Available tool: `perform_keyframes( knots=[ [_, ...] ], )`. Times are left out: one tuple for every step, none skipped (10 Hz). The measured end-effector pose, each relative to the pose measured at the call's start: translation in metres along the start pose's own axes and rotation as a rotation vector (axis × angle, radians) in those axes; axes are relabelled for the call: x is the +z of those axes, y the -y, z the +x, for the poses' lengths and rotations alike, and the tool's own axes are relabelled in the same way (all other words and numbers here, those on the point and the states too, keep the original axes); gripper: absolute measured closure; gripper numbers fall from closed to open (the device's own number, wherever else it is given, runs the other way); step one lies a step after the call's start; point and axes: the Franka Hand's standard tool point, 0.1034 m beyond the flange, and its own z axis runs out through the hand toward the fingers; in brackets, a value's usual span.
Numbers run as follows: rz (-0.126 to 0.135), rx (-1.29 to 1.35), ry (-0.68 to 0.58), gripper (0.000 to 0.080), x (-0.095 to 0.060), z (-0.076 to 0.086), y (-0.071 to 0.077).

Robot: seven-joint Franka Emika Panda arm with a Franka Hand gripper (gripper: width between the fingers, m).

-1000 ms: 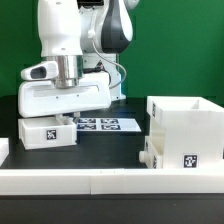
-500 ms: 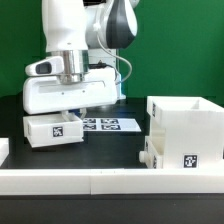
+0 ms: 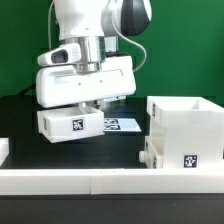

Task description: Assemble drawer

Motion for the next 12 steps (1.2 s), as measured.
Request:
perform_keyframes(
  knots=[
    [0.021,0.001,0.014,0.0757,-0.003,0.016,0.008],
    [0.033,-0.009,0.019,0.0757,-0.006,0.029,0.012],
    [0.03,-0.015,0.012,0.0757,-0.007,0.035,0.012],
    [0.031,-0.026,0.014,0.0757,-0.006,0.032,0.012],
    [0.032,-0.059,0.014,0.0757,-0.006,0.032,0.012],
    [0.032,-0.132,0.013,0.0757,-0.006,0.032,0.012],
    [0.034,-0.227,0.013,0.0757,-0.005,0.031,0.01],
    [0.037,-0.322,0.015,0.0757,-0.003,0.031,0.006],
    [0.044,-0.446,0.026,0.0757,-0.002,0.035,0.004],
    [0.051,-0.547,0.037,0.0757,0.0,0.039,0.001],
    [0.049,-0.654,0.044,0.0757,0.001,0.04,-0.001],
    [0.05,-0.711,0.047,0.0757,0.002,0.038,-0.002]
  ],
)
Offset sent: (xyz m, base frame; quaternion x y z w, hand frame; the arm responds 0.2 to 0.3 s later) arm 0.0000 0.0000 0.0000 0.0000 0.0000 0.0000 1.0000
